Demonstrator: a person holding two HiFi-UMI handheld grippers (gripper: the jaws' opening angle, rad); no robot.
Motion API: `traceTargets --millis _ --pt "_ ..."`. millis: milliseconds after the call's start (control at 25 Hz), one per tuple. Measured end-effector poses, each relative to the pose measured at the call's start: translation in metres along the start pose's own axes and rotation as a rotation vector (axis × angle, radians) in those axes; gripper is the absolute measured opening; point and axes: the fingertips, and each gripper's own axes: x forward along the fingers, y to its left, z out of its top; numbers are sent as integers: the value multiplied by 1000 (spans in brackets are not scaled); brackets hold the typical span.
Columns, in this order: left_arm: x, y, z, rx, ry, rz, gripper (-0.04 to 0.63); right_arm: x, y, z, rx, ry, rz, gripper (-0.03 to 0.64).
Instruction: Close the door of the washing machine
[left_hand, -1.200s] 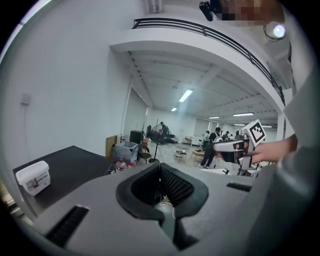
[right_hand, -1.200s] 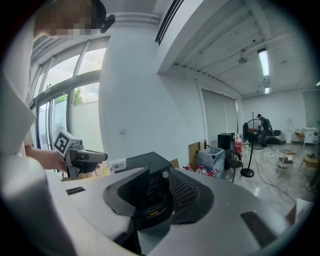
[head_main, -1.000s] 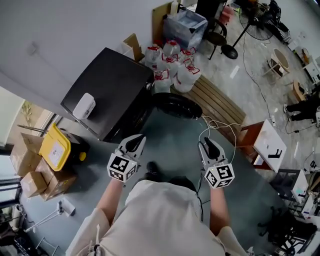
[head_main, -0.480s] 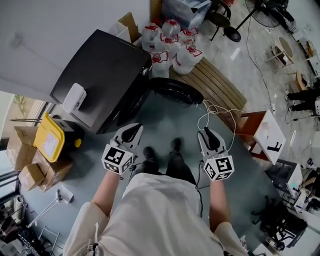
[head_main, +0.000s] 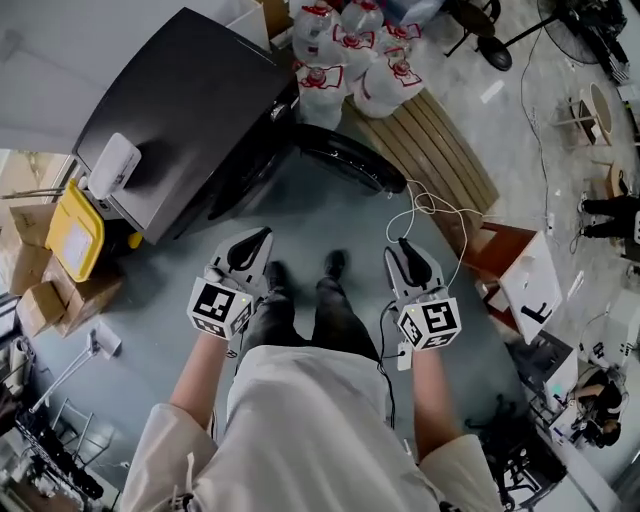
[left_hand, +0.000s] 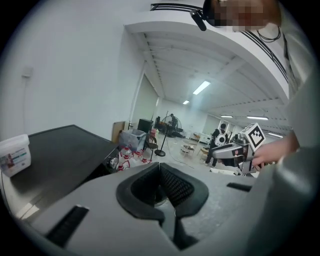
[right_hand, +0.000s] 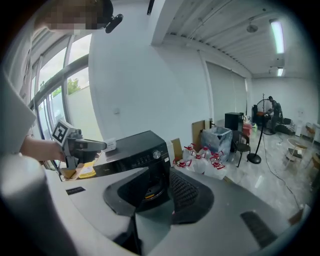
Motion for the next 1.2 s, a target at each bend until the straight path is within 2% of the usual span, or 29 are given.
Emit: traceTargets --millis 360,640,1000,1200 --pt "80 -2 -52 -35 51 47 9 55 -77 -63 5 115 54 144" --pt "128 -7 -97 -97 133 71 9 86 -128 -111 -18 237 103 144" --pt "185 -6 -177 -139 210 63 9 143 -187 -193 -83 369 126 144" --pt "220 -6 -214 -136 253 53 9 173 -222 -228 -114 431 118 144"
